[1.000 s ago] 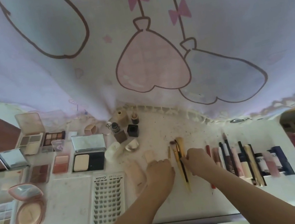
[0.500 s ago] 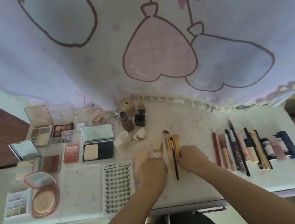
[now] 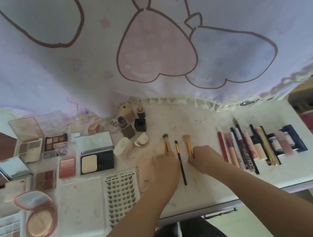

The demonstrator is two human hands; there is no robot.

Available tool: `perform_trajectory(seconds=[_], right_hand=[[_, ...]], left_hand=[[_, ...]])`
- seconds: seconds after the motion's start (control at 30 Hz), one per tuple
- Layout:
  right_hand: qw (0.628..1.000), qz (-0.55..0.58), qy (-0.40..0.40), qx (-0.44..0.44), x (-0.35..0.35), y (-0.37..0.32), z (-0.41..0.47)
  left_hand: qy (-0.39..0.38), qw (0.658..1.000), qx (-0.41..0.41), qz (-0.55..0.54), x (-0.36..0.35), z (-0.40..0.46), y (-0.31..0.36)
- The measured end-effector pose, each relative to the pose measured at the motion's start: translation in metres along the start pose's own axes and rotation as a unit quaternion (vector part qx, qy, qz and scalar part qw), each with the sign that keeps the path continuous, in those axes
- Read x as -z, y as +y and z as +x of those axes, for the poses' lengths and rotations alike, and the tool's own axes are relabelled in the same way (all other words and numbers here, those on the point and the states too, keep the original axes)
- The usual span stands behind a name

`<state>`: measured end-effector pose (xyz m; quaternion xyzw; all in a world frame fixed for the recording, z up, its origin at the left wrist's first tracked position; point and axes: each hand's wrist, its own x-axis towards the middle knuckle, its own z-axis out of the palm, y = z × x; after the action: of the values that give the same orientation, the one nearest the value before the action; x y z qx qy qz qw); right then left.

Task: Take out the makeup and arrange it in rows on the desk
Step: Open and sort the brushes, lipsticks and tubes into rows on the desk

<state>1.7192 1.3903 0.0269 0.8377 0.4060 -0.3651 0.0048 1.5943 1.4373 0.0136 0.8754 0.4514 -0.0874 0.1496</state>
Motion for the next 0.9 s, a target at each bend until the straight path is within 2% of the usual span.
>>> perform_trajectory(seconds=[0.2,0.4,0.77,0.9], right_hand=[[1.0,-0.016,0.01,0.017,-0.001,0.002,-0.001],[0.999,-0.015,0.022,0.022,-0.009,0.004,-0.003],[0.998,-0.014,0.046,0.032,-0.012,-0.001,-0.007],[0.997,-0.015,0.061,0.039,0.002,0.01,-0.013]], left_hand=[[-0.018,0.999,-0.012,0.037,-0.002,-0.005,-0.002],[-0.033,0.999,-0.007,0.009,-0.008,-0.022,0.002],[-0.061,0.996,0.056,-0.043,-0.003,-0.025,0.004],[-0.041,0.996,0.05,-0.066,0.007,-0.027,0.007]])
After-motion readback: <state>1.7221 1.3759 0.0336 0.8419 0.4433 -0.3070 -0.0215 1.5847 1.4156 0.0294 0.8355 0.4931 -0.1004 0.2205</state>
